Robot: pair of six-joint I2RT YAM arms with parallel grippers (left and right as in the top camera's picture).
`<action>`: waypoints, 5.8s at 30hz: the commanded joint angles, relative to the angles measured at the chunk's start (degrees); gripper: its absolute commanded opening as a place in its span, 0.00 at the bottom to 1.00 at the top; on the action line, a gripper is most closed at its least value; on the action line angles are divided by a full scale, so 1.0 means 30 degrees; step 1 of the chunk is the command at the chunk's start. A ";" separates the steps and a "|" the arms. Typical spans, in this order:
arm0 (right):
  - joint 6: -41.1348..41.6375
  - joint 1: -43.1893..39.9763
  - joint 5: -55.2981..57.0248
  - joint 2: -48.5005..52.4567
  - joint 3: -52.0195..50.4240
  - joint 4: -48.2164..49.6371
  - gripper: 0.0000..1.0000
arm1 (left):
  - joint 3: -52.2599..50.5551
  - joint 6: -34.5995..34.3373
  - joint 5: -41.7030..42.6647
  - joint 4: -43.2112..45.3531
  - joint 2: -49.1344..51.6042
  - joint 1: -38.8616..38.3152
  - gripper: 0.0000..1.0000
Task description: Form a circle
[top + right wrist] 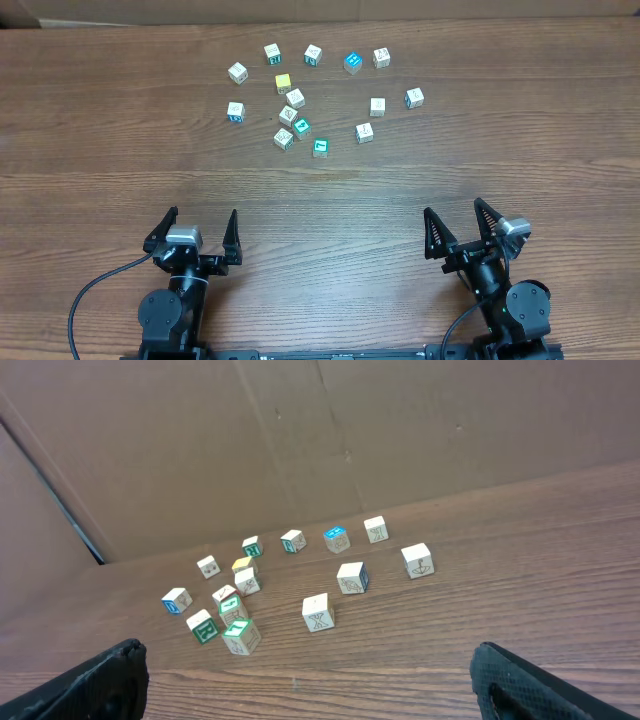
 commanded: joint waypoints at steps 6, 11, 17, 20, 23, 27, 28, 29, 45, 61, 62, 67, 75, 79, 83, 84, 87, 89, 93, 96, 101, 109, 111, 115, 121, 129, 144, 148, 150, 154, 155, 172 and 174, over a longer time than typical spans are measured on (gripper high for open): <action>-0.0146 -0.0073 0.0102 -0.0226 -0.0197 0.0146 1.00 | -0.0066 0.0568 -0.0182 -0.0044 -0.0211 0.0131 1.00; -0.0146 -0.0073 0.0102 -0.0226 -0.0197 0.0153 1.00 | -0.0066 0.0568 -0.0182 -0.0044 -0.0211 0.0131 1.00; -0.0146 -0.0073 0.0102 -0.0226 -0.0197 0.0153 1.00 | -0.0066 0.0568 -0.0182 -0.0044 -0.0211 0.0131 1.00; -0.0146 -0.0073 0.0102 -0.0226 -0.0197 0.0153 1.00 | -0.0066 0.0568 -0.0182 -0.0044 -0.0211 0.0131 1.00; -0.0146 -0.0073 0.0102 -0.0226 -0.0197 0.0153 1.00 | -0.0066 0.0568 -0.0182 -0.0044 -0.0211 0.0131 1.00; -0.0146 -0.0073 0.0102 -0.0226 -0.0197 0.0153 1.00 | -0.0066 0.0568 -0.0182 -0.0044 -0.0211 0.0131 1.00; -0.0146 -0.0073 0.0102 -0.0226 -0.0197 0.0153 1.00 | -0.0066 0.0568 -0.0182 -0.0044 -0.0211 0.0131 1.00; -0.0146 -0.0073 0.0102 -0.0226 -0.0197 0.0153 1.00 | -0.0066 0.0568 -0.0182 -0.0044 -0.0211 0.0131 1.00; -0.0146 -0.0073 0.0102 -0.0226 -0.0197 0.0153 1.00 | -0.0066 0.0568 -0.0182 -0.0044 -0.0211 0.0131 1.00; -0.0146 -0.0073 0.0102 -0.0226 -0.0197 0.0153 1.00 | -0.0066 0.0568 -0.0182 -0.0044 -0.0211 0.0131 1.00; -0.0146 -0.0073 0.0102 -0.0226 -0.0197 0.0153 1.00 | -0.0066 0.0568 -0.0182 -0.0044 -0.0211 0.0131 1.00; -0.0146 -0.0073 0.0102 -0.0226 -0.0197 0.0153 1.00 | -0.0066 0.0568 -0.0182 -0.0044 -0.0211 0.0131 1.00; -0.0284 -0.0073 0.1435 -0.0226 -0.0197 0.1428 1.00 | -0.0066 0.0568 -0.0182 -0.0044 -0.0211 0.0131 1.00; -0.0291 -0.0058 0.1457 -0.0226 -0.0197 0.1639 1.00 | -0.0066 0.0568 -0.0182 -0.0044 -0.0211 0.0131 1.00; 0.0576 -0.0058 0.0648 -0.0226 -0.0189 0.2164 1.00 | -0.0066 0.0568 -0.0182 -0.0044 -0.0211 0.0131 1.00; 0.0583 -0.0058 0.0444 -0.0226 -0.0138 0.2164 1.00 | -0.0066 0.0568 -0.0182 -0.0044 -0.0211 0.0131 1.00; 0.0583 -0.0058 0.0240 -0.0219 0.0627 0.1443 1.00 | -0.0066 0.0568 -0.0182 -0.0044 -0.0211 0.0131 1.00; 0.0576 -0.0080 0.0328 -0.0124 0.1545 0.0831 1.00 | -0.0066 0.0568 -0.0182 -0.0044 -0.0211 0.0131 1.00; 0.0568 -0.0073 0.0590 0.1923 0.5275 -0.1217 1.00 | -0.0066 0.0568 -0.0182 -0.0044 -0.0211 0.0131 1.00; 0.0568 -0.0073 0.0612 0.4437 0.8131 -0.2397 1.00 | -0.0066 0.0568 -0.0182 -0.0044 -0.0211 0.0131 1.00; 0.0561 -0.0073 0.0423 1.0338 1.4557 -0.5421 1.00 | -0.0066 0.0568 -0.0182 -0.0044 -0.0211 0.0131 1.00; 0.0415 -0.0073 -0.0051 2.0589 2.7277 -1.2794 1.00 | -0.0066 0.0568 -0.0182 -0.0044 -0.0211 0.0131 1.00; 0.0423 -0.0073 -0.0066 2.3183 3.0724 -1.4943 1.00 | -0.0066 0.0568 -0.0182 -0.0044 -0.0211 0.0131 1.00; 0.0423 -0.0073 -0.0852 2.7634 3.6589 -1.8462 1.00 | -0.0066 0.0568 -0.0182 -0.0044 -0.0211 0.0131 1.00; 0.0517 -0.0066 -0.4138 3.1561 4.0027 -1.8731 1.00 | -0.0066 0.0568 -0.0182 -0.0044 -0.0211 0.0131 1.00; 0.0583 0.0372 -0.6360 3.3514 3.9612 -1.9271 0.74 | -0.0066 0.0568 -0.0182 -0.0044 -0.0211 0.0131 1.00; 0.3883 0.4998 -0.0692 3.9481 3.9590 -2.0618 0.76 | -0.0066 0.0568 -0.0182 -0.0044 -0.0211 0.0131 1.00; 0.4036 0.5676 -0.0656 4.1273 3.9590 -2.0393 0.79 | -0.0066 0.0568 -0.0182 -0.0044 -0.0211 0.0131 1.00; 0.4036 0.5887 -0.0648 4.2053 3.9590 -2.0159 0.79 | -0.0066 0.0568 -0.0182 -0.0044 -0.0211 0.0131 1.00; 0.4269 0.6098 -0.0510 4.3539 3.9590 -1.9824 0.79 | -0.0066 0.0568 -0.0182 -0.0044 -0.0211 0.0131 1.00; 0.4517 0.6105 -0.0313 4.3765 3.9590 -1.9839 0.79 | -0.0066 0.0568 -0.0182 -0.0044 -0.0211 0.0131 1.00; 0.5034 0.6433 0.0284 4.5266 3.9379 -1.9081 0.65 | -0.0066 0.0568 -0.0182 -0.0044 -0.0211 0.0131 1.00; 0.5034 0.6521 0.0372 4.5266 3.9379 -1.9103 0.65 | -0.0066 0.0568 -0.0182 -0.0044 -0.0211 0.0131 0.99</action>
